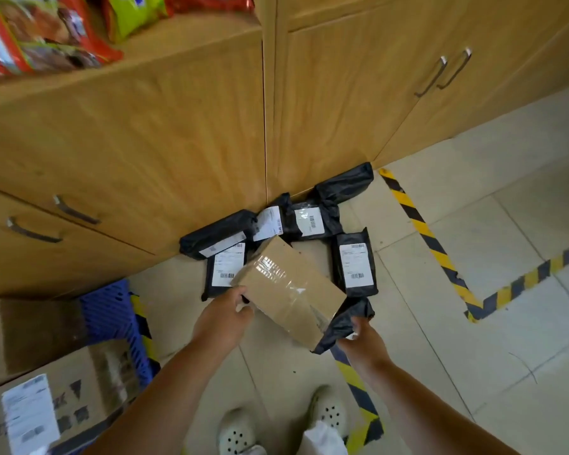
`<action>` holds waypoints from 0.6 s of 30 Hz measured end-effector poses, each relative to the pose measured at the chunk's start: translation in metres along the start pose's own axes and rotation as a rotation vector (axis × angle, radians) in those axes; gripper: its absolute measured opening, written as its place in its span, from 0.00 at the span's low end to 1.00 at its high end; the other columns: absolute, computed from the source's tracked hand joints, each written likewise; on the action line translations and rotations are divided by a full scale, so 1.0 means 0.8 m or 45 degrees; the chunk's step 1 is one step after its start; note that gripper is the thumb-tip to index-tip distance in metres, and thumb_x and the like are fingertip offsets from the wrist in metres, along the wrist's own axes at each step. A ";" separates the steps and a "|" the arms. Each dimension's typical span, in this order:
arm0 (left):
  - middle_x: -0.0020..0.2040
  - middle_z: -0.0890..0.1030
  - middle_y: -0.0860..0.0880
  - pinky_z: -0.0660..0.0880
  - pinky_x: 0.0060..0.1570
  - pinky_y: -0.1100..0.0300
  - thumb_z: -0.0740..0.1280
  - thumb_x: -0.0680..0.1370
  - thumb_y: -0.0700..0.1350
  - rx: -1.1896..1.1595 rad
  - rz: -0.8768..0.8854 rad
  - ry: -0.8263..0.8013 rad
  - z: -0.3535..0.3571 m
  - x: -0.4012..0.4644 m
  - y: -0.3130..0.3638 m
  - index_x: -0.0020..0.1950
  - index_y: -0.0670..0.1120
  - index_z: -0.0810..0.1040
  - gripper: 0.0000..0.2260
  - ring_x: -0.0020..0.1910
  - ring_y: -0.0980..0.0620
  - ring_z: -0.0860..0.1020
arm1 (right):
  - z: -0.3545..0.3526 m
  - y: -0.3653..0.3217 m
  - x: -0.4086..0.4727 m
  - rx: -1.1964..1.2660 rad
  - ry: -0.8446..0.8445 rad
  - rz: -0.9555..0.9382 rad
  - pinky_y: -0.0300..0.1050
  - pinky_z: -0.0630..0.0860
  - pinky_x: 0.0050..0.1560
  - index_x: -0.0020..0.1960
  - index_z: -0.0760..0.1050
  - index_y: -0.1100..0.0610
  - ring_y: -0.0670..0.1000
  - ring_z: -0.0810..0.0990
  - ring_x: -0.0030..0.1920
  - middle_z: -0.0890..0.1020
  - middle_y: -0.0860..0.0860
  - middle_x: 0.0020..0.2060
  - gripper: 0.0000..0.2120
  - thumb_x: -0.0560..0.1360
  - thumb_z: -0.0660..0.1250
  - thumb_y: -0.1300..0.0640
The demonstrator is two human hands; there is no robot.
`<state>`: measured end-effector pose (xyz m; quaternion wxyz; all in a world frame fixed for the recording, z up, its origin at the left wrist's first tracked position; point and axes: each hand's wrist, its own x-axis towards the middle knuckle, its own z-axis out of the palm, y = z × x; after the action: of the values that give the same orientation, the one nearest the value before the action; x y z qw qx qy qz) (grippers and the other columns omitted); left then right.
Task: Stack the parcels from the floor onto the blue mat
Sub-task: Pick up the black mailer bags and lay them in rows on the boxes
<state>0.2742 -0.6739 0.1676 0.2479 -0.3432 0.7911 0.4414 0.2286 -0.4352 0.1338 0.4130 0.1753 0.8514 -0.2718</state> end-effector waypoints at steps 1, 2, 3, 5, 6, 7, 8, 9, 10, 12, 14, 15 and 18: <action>0.69 0.72 0.49 0.70 0.61 0.57 0.62 0.78 0.46 0.048 0.004 -0.005 0.012 0.020 -0.005 0.72 0.51 0.67 0.21 0.64 0.51 0.72 | 0.008 0.007 0.025 0.028 -0.010 0.030 0.46 0.73 0.47 0.71 0.64 0.56 0.56 0.77 0.57 0.75 0.55 0.63 0.26 0.75 0.63 0.61; 0.69 0.71 0.49 0.69 0.61 0.57 0.62 0.79 0.46 0.102 0.016 0.001 0.019 0.034 -0.006 0.72 0.51 0.66 0.21 0.65 0.50 0.72 | 0.011 0.009 0.039 0.067 -0.023 0.063 0.46 0.73 0.48 0.72 0.63 0.57 0.56 0.77 0.56 0.76 0.55 0.62 0.26 0.75 0.64 0.61; 0.70 0.70 0.49 0.70 0.61 0.57 0.62 0.79 0.46 0.148 0.024 0.015 0.029 0.052 -0.008 0.72 0.51 0.66 0.21 0.65 0.50 0.71 | 0.016 0.013 0.060 0.099 -0.040 0.080 0.45 0.73 0.48 0.71 0.64 0.57 0.55 0.77 0.53 0.77 0.54 0.59 0.26 0.74 0.64 0.62; 0.71 0.68 0.48 0.69 0.62 0.56 0.62 0.78 0.46 0.229 0.032 0.054 0.055 0.091 -0.010 0.73 0.50 0.65 0.22 0.66 0.49 0.69 | 0.024 0.024 0.104 0.056 -0.073 0.076 0.42 0.69 0.44 0.65 0.66 0.55 0.52 0.76 0.47 0.75 0.50 0.48 0.19 0.74 0.64 0.61; 0.72 0.67 0.48 0.68 0.62 0.56 0.62 0.78 0.45 0.274 0.039 0.067 0.068 0.111 -0.010 0.73 0.49 0.64 0.23 0.68 0.49 0.68 | 0.027 0.028 0.126 0.052 -0.082 0.078 0.41 0.67 0.44 0.65 0.65 0.58 0.53 0.76 0.46 0.73 0.50 0.46 0.20 0.75 0.64 0.60; 0.73 0.66 0.47 0.67 0.63 0.56 0.62 0.78 0.45 0.314 0.043 0.077 0.079 0.129 -0.010 0.74 0.48 0.62 0.24 0.69 0.49 0.66 | 0.030 0.033 0.147 0.065 -0.093 0.092 0.41 0.66 0.43 0.68 0.65 0.59 0.52 0.75 0.46 0.72 0.50 0.45 0.23 0.75 0.64 0.59; 0.73 0.64 0.47 0.66 0.64 0.55 0.62 0.77 0.45 0.345 0.054 0.085 0.090 0.148 -0.013 0.75 0.47 0.61 0.26 0.71 0.48 0.64 | 0.034 0.039 0.166 0.073 -0.100 0.093 0.41 0.66 0.39 0.68 0.64 0.61 0.51 0.73 0.43 0.73 0.50 0.43 0.24 0.75 0.65 0.59; 0.74 0.62 0.47 0.65 0.66 0.53 0.63 0.77 0.45 0.369 0.071 0.092 0.100 0.166 -0.016 0.75 0.47 0.59 0.27 0.72 0.48 0.61 | 0.038 0.043 0.184 0.090 -0.101 0.114 0.42 0.65 0.35 0.66 0.66 0.61 0.49 0.72 0.39 0.73 0.50 0.41 0.21 0.74 0.65 0.60; 0.75 0.60 0.47 0.64 0.69 0.51 0.63 0.77 0.45 0.391 0.097 0.096 0.109 0.184 -0.018 0.76 0.47 0.57 0.29 0.73 0.47 0.59 | 0.042 0.044 0.198 0.116 -0.101 0.138 0.41 0.65 0.33 0.64 0.66 0.61 0.48 0.71 0.37 0.73 0.51 0.40 0.19 0.74 0.65 0.61; 0.77 0.55 0.47 0.60 0.71 0.46 0.64 0.76 0.47 0.423 0.123 0.092 0.125 0.214 -0.021 0.77 0.47 0.52 0.33 0.75 0.47 0.55 | 0.048 0.049 0.225 0.256 -0.129 0.222 0.42 0.71 0.38 0.67 0.64 0.63 0.53 0.74 0.42 0.74 0.55 0.46 0.23 0.74 0.66 0.60; 0.78 0.50 0.47 0.56 0.73 0.46 0.65 0.77 0.48 0.403 0.107 0.094 0.137 0.234 -0.018 0.78 0.47 0.46 0.36 0.76 0.47 0.52 | 0.056 0.054 0.249 0.503 -0.181 0.324 0.49 0.76 0.53 0.72 0.62 0.61 0.57 0.76 0.53 0.73 0.58 0.55 0.28 0.75 0.66 0.58; 0.78 0.49 0.47 0.55 0.73 0.47 0.65 0.77 0.48 0.383 0.103 0.107 0.141 0.240 -0.015 0.78 0.47 0.45 0.37 0.76 0.47 0.51 | 0.060 0.056 0.256 0.602 -0.204 0.360 0.50 0.75 0.58 0.72 0.61 0.59 0.58 0.75 0.58 0.73 0.58 0.61 0.27 0.76 0.66 0.58; 0.78 0.49 0.46 0.53 0.74 0.48 0.66 0.76 0.48 0.366 0.056 0.176 0.151 0.247 -0.008 0.78 0.45 0.43 0.40 0.76 0.46 0.51 | 0.060 0.052 0.255 0.811 -0.278 0.424 0.51 0.74 0.57 0.71 0.63 0.55 0.58 0.72 0.65 0.71 0.54 0.66 0.24 0.77 0.65 0.56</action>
<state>0.1629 -0.6353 -0.0318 0.2299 -0.3163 0.8686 0.3042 0.1578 -0.4160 -0.0669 0.4645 0.4010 0.6350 -0.4693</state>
